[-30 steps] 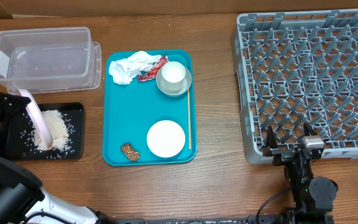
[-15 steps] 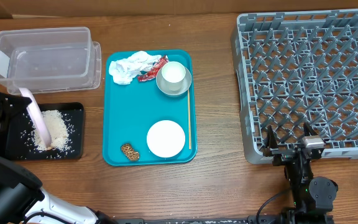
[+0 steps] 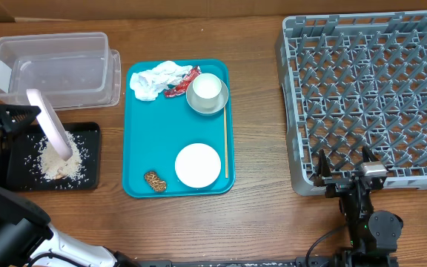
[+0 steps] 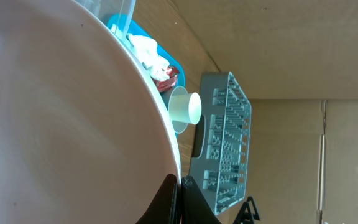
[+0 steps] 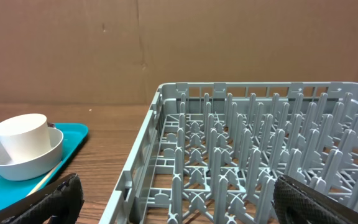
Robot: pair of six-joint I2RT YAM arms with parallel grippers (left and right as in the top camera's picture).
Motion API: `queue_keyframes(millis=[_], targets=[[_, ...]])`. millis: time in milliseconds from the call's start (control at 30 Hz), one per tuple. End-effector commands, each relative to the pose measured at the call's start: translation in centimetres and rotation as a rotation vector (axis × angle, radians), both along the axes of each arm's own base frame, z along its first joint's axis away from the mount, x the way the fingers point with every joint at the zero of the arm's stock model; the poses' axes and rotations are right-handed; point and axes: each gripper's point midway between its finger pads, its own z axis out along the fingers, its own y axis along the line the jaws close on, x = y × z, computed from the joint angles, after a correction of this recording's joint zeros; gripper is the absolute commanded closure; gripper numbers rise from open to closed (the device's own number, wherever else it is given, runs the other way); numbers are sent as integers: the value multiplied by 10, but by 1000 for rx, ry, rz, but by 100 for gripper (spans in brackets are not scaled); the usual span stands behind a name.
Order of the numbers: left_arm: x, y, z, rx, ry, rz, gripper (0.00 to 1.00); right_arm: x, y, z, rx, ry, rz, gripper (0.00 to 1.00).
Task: Sort waste into correct bins and load items into the dishwasher
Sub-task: 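Tilt the plate with the left gripper to pour rice onto black tray, then carry the emptied plate back and set it on the teal tray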
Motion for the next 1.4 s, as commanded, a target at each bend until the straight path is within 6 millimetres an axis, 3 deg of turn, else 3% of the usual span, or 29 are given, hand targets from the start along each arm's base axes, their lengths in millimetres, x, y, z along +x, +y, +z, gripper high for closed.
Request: queue_keyframes(millis=[0, 200, 367, 567, 700, 833, 1033, 1167, 1367], targets=[[2, -9, 27, 3, -63, 7, 96, 0, 1, -1, 2, -4, 3, 0], [1, -55, 59, 90, -137, -95, 96, 0, 1, -2, 2, -4, 3, 0], [-1, -111, 64, 147, -92, -237, 96, 0, 1, -2, 2, -4, 3, 0], [0, -188, 39, 271, -6, -499, 96, 0, 1, -1, 2, -4, 3, 0], [5, -219, 18, 395, 83, -564, 96, 0, 1, -2, 2, -4, 3, 0], [23, -232, -1, 594, 158, -502, 96, 0, 1, -1, 2, -4, 3, 0], [44, -245, -13, 840, 176, -400, 96, 0, 1, -1, 2, -4, 3, 0], [46, -255, -29, 874, 229, -400, 96, 0, 1, -2, 2, -4, 3, 0], [49, -273, -70, 859, 334, -465, 96, 0, 1, -2, 2, -4, 3, 0]])
